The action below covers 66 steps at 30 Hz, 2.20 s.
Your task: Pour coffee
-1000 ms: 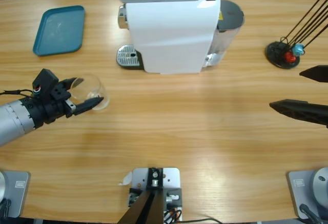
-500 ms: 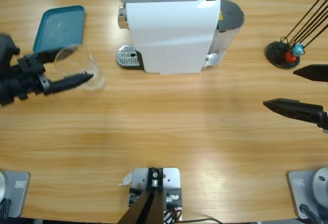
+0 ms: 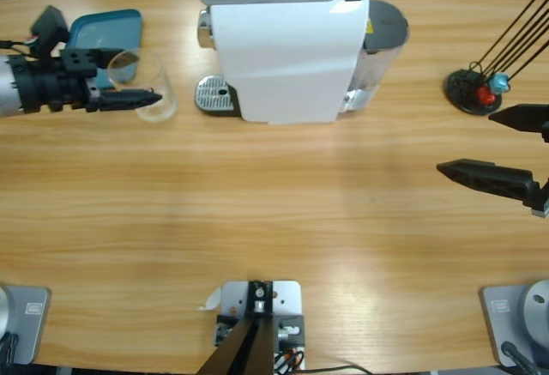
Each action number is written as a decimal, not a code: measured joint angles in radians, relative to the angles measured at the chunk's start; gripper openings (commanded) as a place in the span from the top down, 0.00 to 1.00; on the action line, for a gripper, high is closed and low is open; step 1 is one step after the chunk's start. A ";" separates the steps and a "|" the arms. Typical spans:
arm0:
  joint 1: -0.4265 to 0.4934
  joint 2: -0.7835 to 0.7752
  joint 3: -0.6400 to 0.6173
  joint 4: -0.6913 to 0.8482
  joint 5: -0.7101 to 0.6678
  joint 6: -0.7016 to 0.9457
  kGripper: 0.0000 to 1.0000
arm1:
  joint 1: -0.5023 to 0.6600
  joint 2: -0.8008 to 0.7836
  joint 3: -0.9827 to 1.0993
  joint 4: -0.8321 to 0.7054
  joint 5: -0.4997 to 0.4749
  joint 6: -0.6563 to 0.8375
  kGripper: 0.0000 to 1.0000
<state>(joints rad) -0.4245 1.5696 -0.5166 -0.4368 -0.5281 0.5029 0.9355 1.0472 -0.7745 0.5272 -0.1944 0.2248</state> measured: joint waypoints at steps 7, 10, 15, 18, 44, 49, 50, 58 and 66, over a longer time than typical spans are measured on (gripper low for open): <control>0.000 0.086 -0.179 0.209 -0.052 0.064 1.00 | 0.000 0.006 -0.001 -0.003 -0.069 -0.004 0.00; 0.000 0.117 -0.216 0.218 -0.056 0.106 1.00 | 0.000 0.006 -0.006 -0.002 -0.090 -0.012 0.00; 0.000 0.196 -0.232 0.169 -0.057 0.136 1.00 | 0.000 0.006 -0.016 -0.002 -0.096 -0.017 0.00; -0.010 0.221 -0.237 0.129 -0.053 0.149 1.00 | 0.000 0.006 -0.026 -0.002 -0.096 -0.017 0.00; -0.085 0.355 -0.202 -0.153 -0.040 0.057 0.73 | 0.000 0.030 -0.030 0.002 -0.096 -0.017 0.00; -0.085 0.355 -0.190 -0.175 -0.041 0.054 0.03 | 0.000 0.030 -0.030 0.003 -0.096 -0.017 0.00; -0.085 0.355 -0.188 -0.179 -0.040 0.052 0.01 | 0.000 0.030 -0.030 0.003 -0.096 -0.017 0.00; -0.081 0.356 -0.185 -0.209 -0.008 0.036 0.00 | 0.000 0.030 -0.030 0.007 -0.096 -0.017 0.00; -0.070 0.336 -0.139 -0.219 -0.008 0.008 0.00 | 0.000 0.030 -0.032 0.007 -0.096 -0.017 0.00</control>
<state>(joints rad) -0.4941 1.9055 -0.6554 -0.6554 -0.5362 0.5110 0.9355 1.0770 -0.8064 0.5340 -0.2905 0.2081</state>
